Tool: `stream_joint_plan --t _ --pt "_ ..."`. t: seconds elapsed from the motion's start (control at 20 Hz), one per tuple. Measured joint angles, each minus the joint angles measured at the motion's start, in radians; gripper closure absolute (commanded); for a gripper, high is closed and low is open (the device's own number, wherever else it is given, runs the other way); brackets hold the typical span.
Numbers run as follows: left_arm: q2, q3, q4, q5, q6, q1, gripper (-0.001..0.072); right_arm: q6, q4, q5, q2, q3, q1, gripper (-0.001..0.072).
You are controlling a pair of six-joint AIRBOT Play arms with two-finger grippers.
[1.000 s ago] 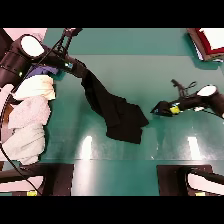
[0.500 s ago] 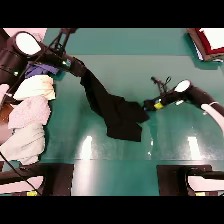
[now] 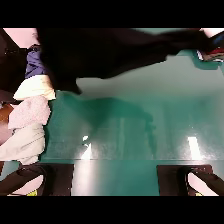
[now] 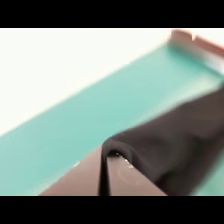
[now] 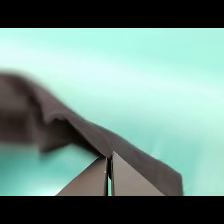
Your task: Fold the shirts.
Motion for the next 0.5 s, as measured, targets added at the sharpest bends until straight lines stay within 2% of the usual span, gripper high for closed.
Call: stream_joint_plan --t 0.25,0.5 --pt "0.129 0.051 -0.015 -0.009 0.0 0.004 0.0686 0.007 -0.02 0.065 0.124 0.211 -0.099 0.0696" --pt "0.154 0.042 -0.092 -0.028 -0.006 0.004 0.0687 0.024 -0.026 0.203 0.108 0.373 -0.219 0.0697"
